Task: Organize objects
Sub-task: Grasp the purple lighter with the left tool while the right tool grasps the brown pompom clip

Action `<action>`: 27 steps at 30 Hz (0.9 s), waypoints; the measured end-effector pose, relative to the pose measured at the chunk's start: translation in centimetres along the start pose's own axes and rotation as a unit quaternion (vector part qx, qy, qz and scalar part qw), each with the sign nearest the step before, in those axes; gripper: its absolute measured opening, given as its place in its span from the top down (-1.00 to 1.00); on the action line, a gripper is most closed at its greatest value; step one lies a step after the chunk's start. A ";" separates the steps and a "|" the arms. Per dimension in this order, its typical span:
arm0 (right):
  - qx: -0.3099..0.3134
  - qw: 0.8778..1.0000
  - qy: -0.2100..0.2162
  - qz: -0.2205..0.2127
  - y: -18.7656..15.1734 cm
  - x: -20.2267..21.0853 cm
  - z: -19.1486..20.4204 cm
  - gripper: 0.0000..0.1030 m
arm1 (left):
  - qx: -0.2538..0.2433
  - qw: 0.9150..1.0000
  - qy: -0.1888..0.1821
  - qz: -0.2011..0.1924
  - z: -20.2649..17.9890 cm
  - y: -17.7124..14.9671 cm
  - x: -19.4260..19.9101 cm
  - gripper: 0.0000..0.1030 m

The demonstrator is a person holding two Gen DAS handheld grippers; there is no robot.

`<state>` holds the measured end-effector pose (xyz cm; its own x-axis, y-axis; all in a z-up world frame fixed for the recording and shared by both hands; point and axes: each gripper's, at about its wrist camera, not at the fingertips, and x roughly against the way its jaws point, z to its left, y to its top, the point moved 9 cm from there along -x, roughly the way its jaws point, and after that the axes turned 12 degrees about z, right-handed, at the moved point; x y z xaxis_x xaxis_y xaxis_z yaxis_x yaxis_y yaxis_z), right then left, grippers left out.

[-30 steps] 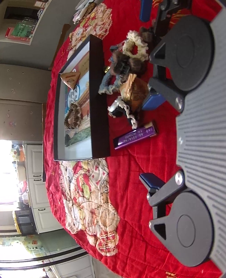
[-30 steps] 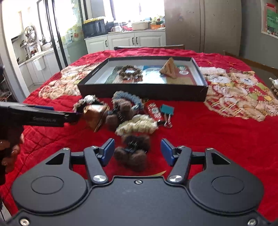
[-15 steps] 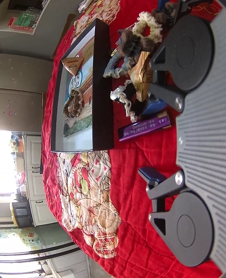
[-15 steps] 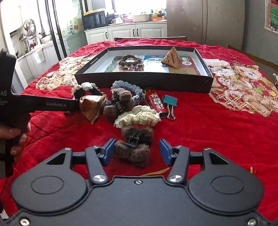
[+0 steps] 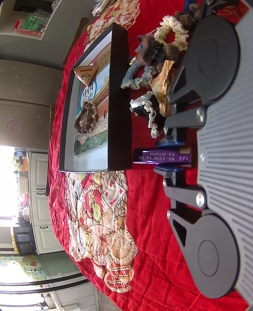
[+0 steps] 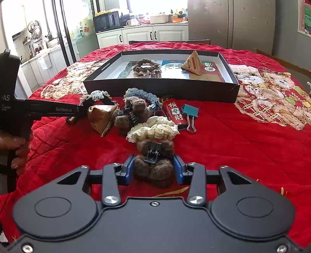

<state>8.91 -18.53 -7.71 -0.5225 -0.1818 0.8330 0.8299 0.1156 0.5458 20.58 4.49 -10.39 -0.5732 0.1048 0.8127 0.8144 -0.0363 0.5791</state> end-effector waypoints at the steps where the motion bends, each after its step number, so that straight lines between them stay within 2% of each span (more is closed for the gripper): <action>1: 0.001 1.000 0.000 0.000 0.0 0.0 0.0 0.25 | 0.001 1.000 -0.001 0.001 0.0 0.0 0.1 0.55; 17: -0.005 1.000 0.003 -0.015 -0.1 1.8 -0.8 0.26 | 0.008 1.000 -0.016 0.005 0.0 -0.9 1.8 0.56; 27: -0.005 0.999 -0.002 -0.042 1.1 3.9 -1.7 0.26 | 0.001 0.999 -0.038 -0.021 -1.2 0.3 4.7 0.55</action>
<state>8.10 -20.79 -4.06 -0.5906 -0.1871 0.7850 0.7854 0.0902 0.6124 18.02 3.82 -6.34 -0.5982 0.1805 0.7808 0.7904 -0.0281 0.6120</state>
